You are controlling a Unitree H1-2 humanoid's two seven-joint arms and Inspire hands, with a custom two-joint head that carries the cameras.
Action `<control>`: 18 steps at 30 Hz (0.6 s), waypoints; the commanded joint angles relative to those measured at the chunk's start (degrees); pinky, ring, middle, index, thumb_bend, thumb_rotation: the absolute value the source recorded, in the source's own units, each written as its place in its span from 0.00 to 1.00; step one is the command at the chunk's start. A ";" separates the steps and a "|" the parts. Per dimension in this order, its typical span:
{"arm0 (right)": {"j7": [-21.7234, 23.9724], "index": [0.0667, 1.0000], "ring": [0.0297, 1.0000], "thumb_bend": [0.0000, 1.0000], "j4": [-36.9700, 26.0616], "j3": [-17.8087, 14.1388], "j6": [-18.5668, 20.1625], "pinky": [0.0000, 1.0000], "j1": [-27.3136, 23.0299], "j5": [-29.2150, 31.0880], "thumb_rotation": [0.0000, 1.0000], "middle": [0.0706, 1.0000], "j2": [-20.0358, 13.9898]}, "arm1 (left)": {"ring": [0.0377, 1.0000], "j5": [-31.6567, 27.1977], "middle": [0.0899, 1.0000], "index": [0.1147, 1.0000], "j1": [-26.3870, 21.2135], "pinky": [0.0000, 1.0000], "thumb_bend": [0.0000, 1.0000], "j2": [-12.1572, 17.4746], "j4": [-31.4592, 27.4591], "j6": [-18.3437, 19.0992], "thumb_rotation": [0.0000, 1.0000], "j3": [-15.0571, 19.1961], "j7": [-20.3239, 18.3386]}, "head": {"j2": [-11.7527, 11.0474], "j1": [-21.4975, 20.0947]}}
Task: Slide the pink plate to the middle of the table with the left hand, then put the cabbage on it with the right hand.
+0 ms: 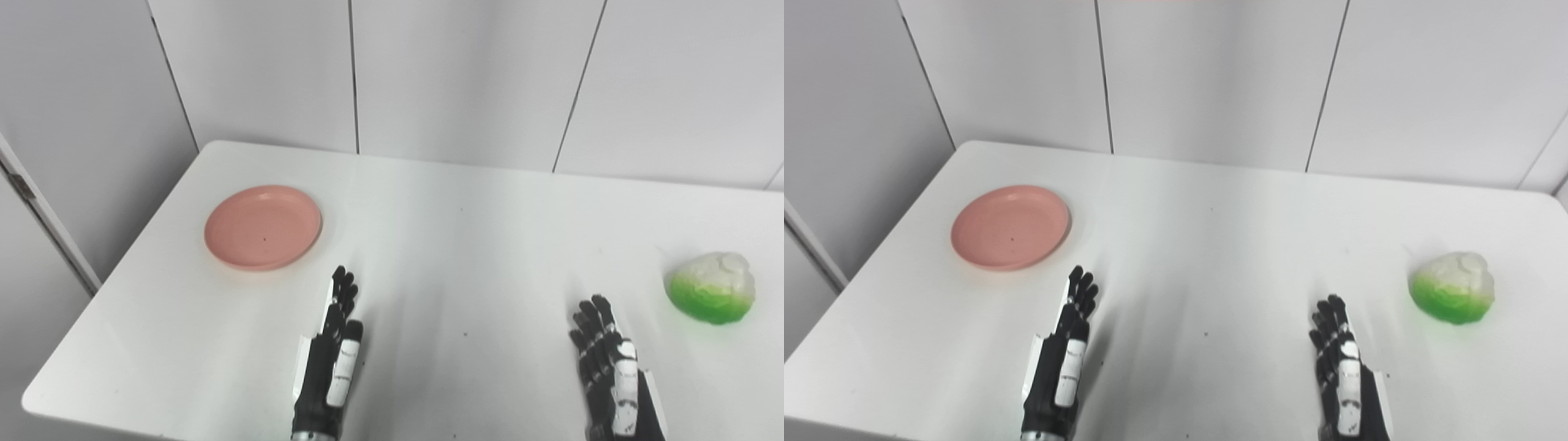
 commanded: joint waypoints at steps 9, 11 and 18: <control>-0.13 0.96 0.96 0.79 5.40 -0.59 -1.70 1.00 4.34 -0.53 1.00 0.95 -2.89 | 0.97 0.22 0.99 1.00 3.00 1.00 0.77 1.18 5.10 -0.74 0.99 -0.66 -0.18 | -2.79 -0.99; -0.19 0.96 0.97 0.79 5.81 -0.49 -1.84 1.00 4.25 -0.44 1.00 0.95 -2.70 | 0.97 -0.14 0.99 1.00 2.86 1.00 0.77 1.37 5.62 -1.12 0.99 -0.53 -0.24 | -3.15 -1.34; -0.55 0.96 0.97 0.79 6.74 -0.16 -2.40 1.00 3.99 -0.78 1.00 0.94 -2.22 | 0.98 -0.62 0.99 1.00 2.43 0.99 0.78 1.72 6.91 -2.45 1.00 -0.06 -0.43 | -4.08 -2.07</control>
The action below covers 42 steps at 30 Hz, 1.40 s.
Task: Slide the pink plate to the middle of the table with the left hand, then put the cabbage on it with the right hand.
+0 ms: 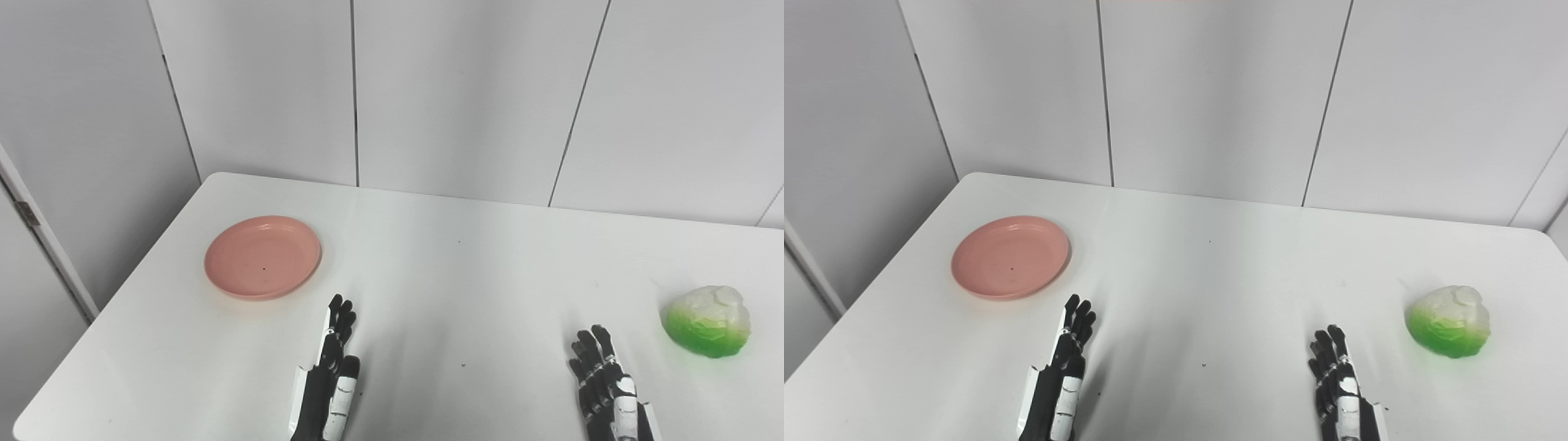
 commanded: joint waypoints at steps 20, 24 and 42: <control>-1.61 0.95 0.95 0.82 4.85 1.04 1.41 1.00 4.47 -2.54 1.00 0.93 -1.50 | 0.98 -5.88 0.98 0.99 -1.46 1.00 0.87 1.19 -7.02 8.77 0.97 0.94 -1.79 | 0.18 -1.21; -1.82 0.94 0.95 0.82 4.31 1.36 1.50 1.00 4.72 -2.88 1.00 0.93 -1.30 | 0.97 -7.41 0.97 0.97 -3.80 0.95 0.92 2.35 -11.62 13.48 0.96 2.23 -2.52 | 0.42 -1.48; -2.90 0.93 0.95 0.83 3.91 2.77 1.85 1.00 4.76 -3.31 1.00 0.93 -1.15 | 0.91 -13.82 0.91 0.90 -24.41 0.92 0.97 12.42 -19.52 32.02 0.92 11.38 -3.62 | 0.35 -1.97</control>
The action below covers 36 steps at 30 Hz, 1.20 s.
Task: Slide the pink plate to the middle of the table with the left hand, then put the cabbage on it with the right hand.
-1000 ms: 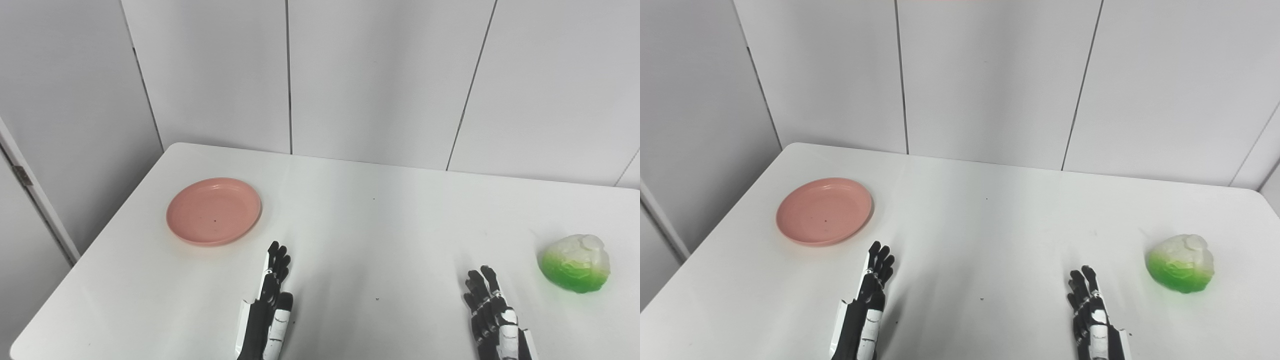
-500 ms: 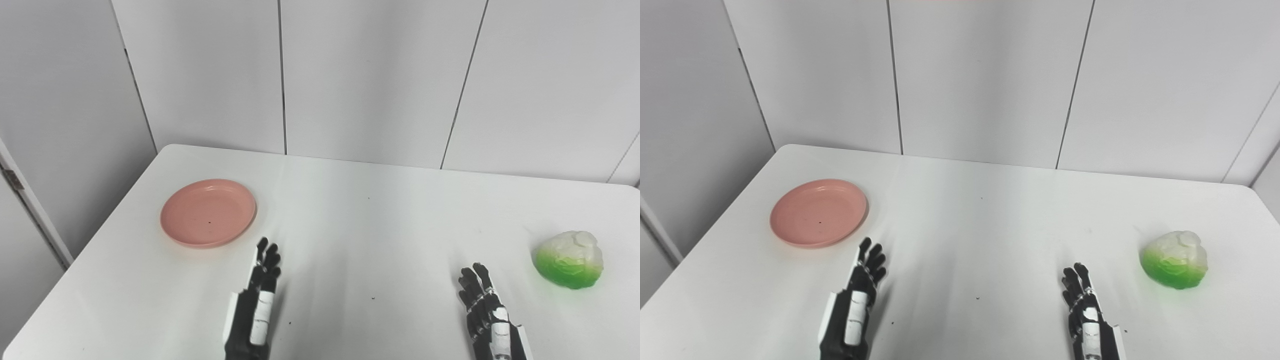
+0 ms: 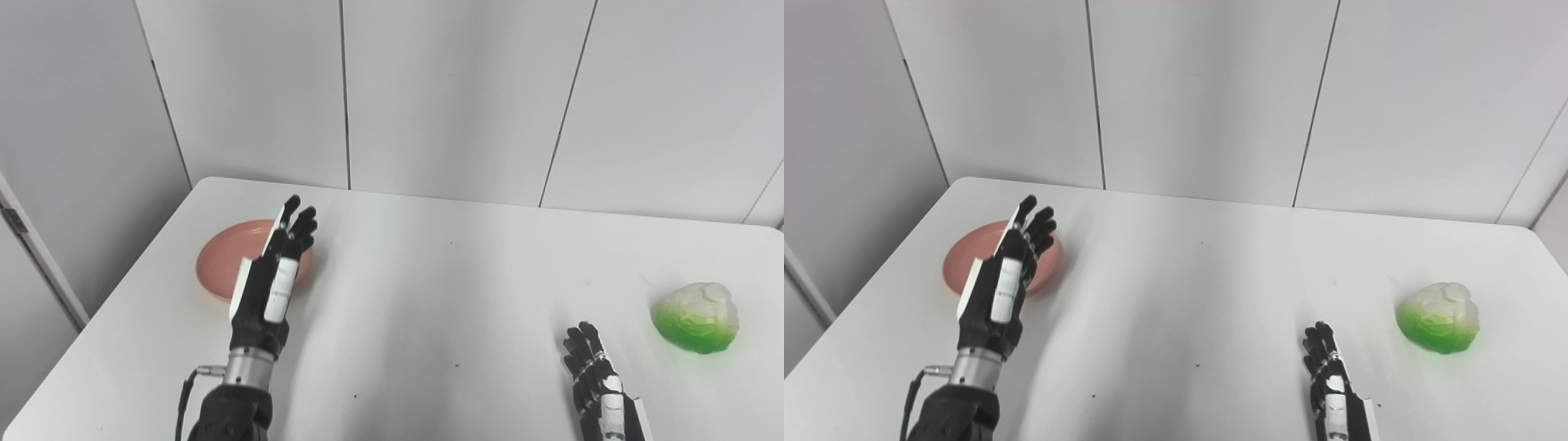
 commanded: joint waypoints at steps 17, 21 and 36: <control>-0.80 0.92 0.93 0.84 3.44 1.49 2.72 0.95 5.18 -0.71 1.00 0.92 -1.00 | 0.88 -3.55 0.88 0.84 -19.54 0.81 1.00 16.02 13.86 -3.00 0.93 8.67 -0.96 | 0.32 -0.56; -0.78 0.92 0.93 0.84 3.41 1.58 2.68 0.95 5.23 -0.53 1.00 0.91 -1.07 | 0.89 -5.16 0.90 0.87 -22.76 0.83 1.00 18.56 19.80 -4.49 0.95 10.10 -2.30 | 0.33 -0.54; -0.83 0.92 0.92 0.84 3.27 1.89 2.71 0.92 5.38 -0.63 1.00 0.90 -1.27 | 0.90 -9.29 0.88 0.87 -30.09 0.82 0.98 26.05 53.15 -17.68 0.92 14.00 -5.13 | 0.65 -1.21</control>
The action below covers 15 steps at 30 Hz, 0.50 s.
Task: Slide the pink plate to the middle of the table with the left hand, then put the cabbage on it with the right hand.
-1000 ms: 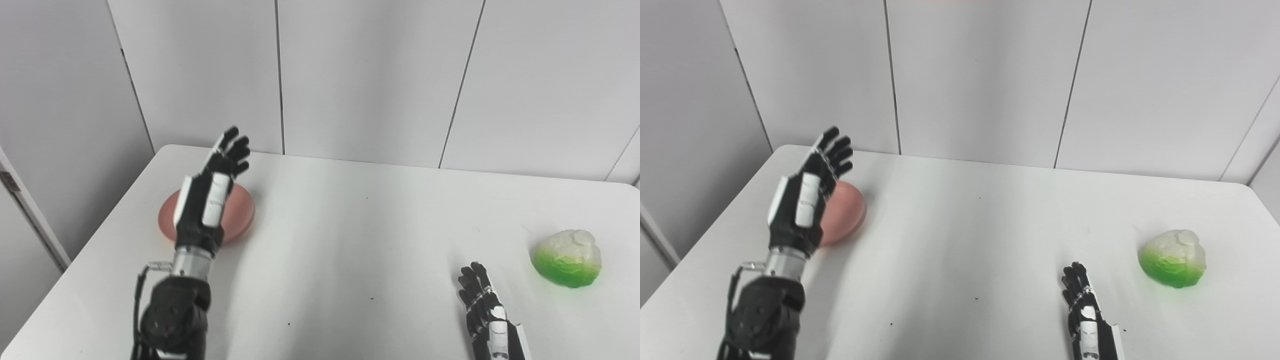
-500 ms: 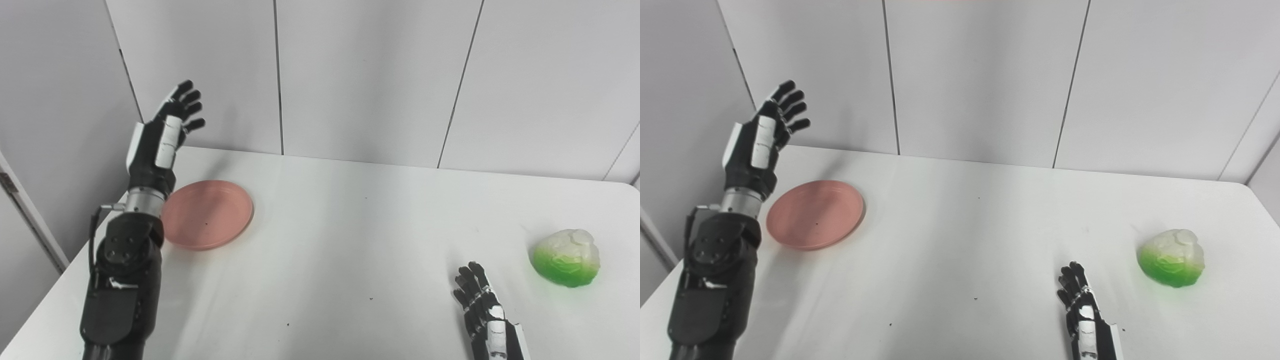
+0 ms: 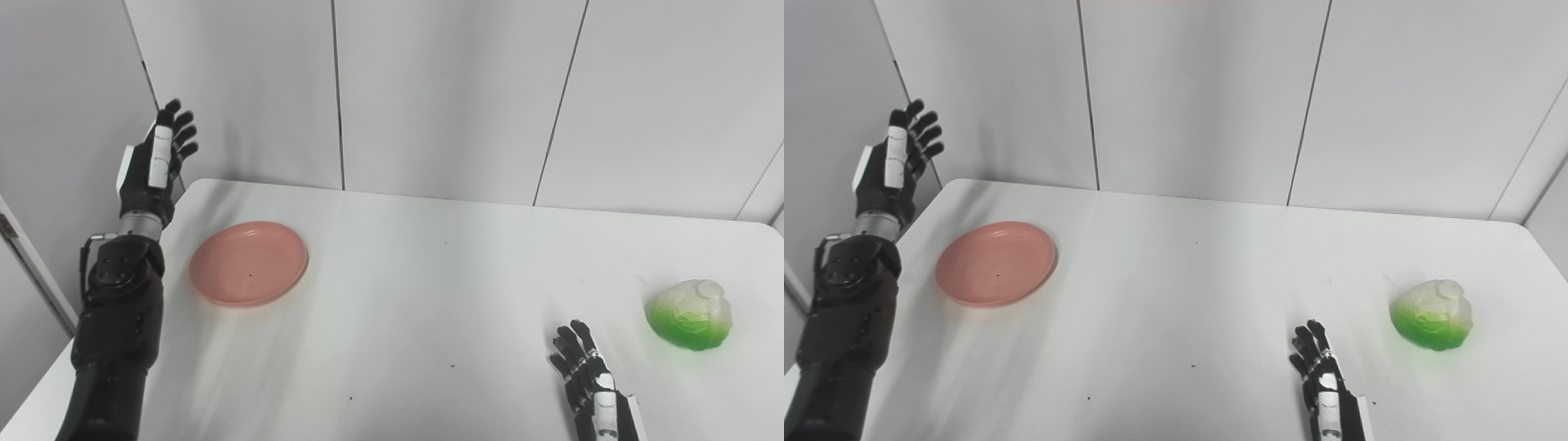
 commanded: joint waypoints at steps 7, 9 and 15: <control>0.24 0.92 0.91 0.84 2.87 1.17 3.00 0.90 5.69 -0.70 1.00 0.90 -1.33 | 0.91 -4.52 0.91 0.89 -6.28 0.83 0.94 4.48 16.59 -13.30 0.90 1.25 -6.53 | 0.37 -0.53; 0.19 0.92 0.91 0.84 2.64 1.22 3.11 0.90 5.84 -0.76 1.00 0.90 -1.40 | 0.90 -4.98 0.90 0.87 -6.44 0.78 0.95 4.57 19.30 -14.72 0.88 1.23 -7.16 | 0.58 -0.72; 0.00 0.92 0.91 0.84 2.27 1.25 3.22 0.89 6.00 -0.67 1.00 0.89 -1.37 | 0.88 -6.98 0.89 0.85 -7.83 0.81 0.95 4.75 27.28 -17.18 0.86 1.55 -9.17 | 0.88 -1.10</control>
